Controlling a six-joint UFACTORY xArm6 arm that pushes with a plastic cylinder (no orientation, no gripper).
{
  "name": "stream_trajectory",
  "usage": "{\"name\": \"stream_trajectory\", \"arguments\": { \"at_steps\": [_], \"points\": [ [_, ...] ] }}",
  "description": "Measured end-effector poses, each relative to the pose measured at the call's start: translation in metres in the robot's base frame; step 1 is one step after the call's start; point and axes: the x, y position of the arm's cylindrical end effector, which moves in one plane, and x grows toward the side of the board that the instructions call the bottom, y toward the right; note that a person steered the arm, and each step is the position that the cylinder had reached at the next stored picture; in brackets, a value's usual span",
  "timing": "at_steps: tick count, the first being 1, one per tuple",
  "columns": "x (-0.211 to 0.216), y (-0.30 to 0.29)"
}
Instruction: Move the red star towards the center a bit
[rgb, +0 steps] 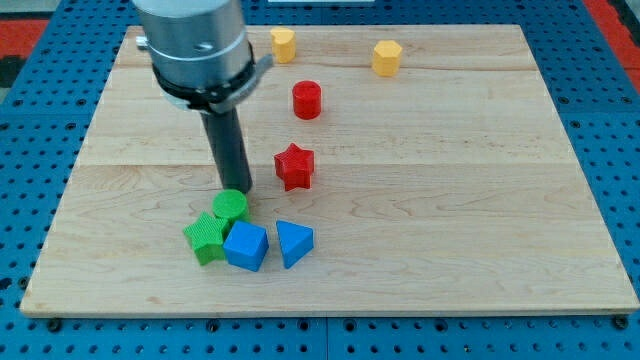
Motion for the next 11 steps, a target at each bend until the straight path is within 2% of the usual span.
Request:
{"name": "stream_trajectory", "arguments": {
  "at_steps": [7,10,11],
  "points": [
    [-0.003,0.008],
    [-0.003,0.064],
    [-0.003,0.065]
  ]
}}
